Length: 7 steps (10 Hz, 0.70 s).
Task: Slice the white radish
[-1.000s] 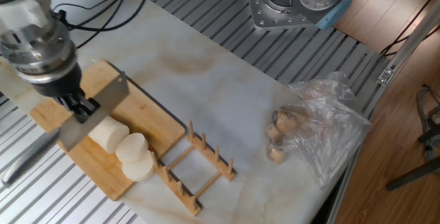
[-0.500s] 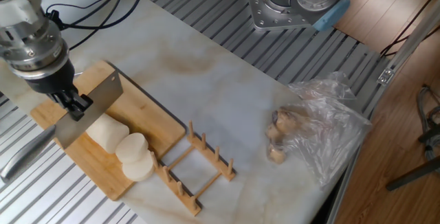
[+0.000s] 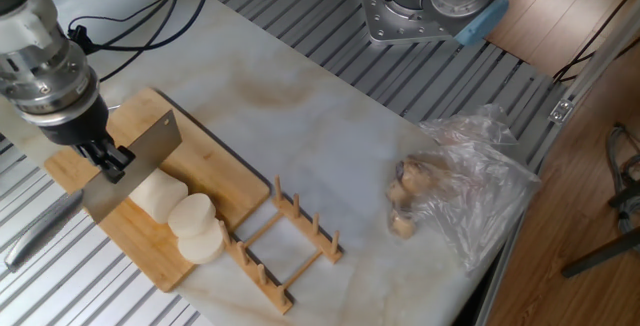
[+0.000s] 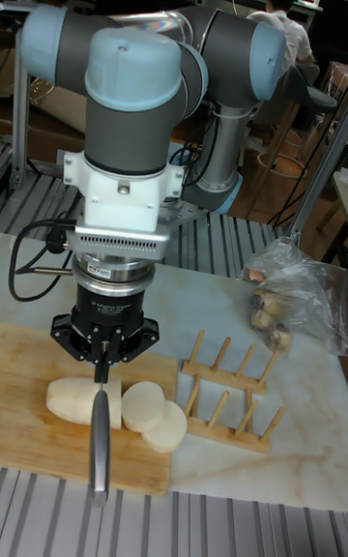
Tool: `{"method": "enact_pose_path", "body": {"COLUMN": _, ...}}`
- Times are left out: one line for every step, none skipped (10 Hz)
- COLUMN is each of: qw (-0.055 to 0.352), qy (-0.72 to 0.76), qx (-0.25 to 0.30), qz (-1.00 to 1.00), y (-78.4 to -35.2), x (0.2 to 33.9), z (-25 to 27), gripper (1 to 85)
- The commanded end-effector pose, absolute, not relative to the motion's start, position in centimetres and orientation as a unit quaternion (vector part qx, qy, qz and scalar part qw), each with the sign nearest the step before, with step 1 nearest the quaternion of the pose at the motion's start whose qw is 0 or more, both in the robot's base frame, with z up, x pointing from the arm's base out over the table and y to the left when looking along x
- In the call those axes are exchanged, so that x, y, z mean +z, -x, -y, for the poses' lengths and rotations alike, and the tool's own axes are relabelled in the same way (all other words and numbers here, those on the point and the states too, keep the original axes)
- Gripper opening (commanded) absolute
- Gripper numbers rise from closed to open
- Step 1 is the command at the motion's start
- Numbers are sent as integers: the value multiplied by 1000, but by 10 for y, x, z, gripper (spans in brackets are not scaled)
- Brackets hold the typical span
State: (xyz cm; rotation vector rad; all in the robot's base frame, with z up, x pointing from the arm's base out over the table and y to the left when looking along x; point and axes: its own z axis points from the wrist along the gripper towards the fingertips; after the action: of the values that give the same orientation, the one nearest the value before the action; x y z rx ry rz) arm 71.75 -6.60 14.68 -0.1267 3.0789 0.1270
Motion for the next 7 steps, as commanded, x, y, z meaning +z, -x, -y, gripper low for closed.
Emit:
{"method": "enact_pose_path", "body": {"qw": 28, "qy": 38, "qx": 52, "qz": -998, "y": -718, "x": 143, "z": 59, "gripper": 13}}
{"method": "enact_pose_path", "body": {"qw": 27, "qy": 37, "qx": 52, "qz": -998, "y": -718, "x": 141, "z": 57, "gripper": 13}}
{"method": "enact_pose_path", "body": {"qw": 26, "qy": 36, "qx": 52, "qz": -998, "y": -718, "x": 140, "z": 55, "gripper": 13}}
{"method": "enact_pose_path", "body": {"qw": 26, "qy": 36, "qx": 52, "qz": -998, "y": -718, "x": 139, "z": 54, "gripper": 13}}
{"method": "enact_pose_path", "body": {"qw": 25, "qy": 37, "qx": 53, "qz": -998, "y": -718, "x": 138, "z": 53, "gripper": 13}}
{"method": "enact_pose_path", "body": {"qw": 25, "qy": 37, "qx": 55, "qz": -997, "y": -718, "x": 139, "z": 52, "gripper": 13}}
{"method": "enact_pose_path", "body": {"qw": 25, "qy": 37, "qx": 56, "qz": -997, "y": -718, "x": 139, "z": 51, "gripper": 13}}
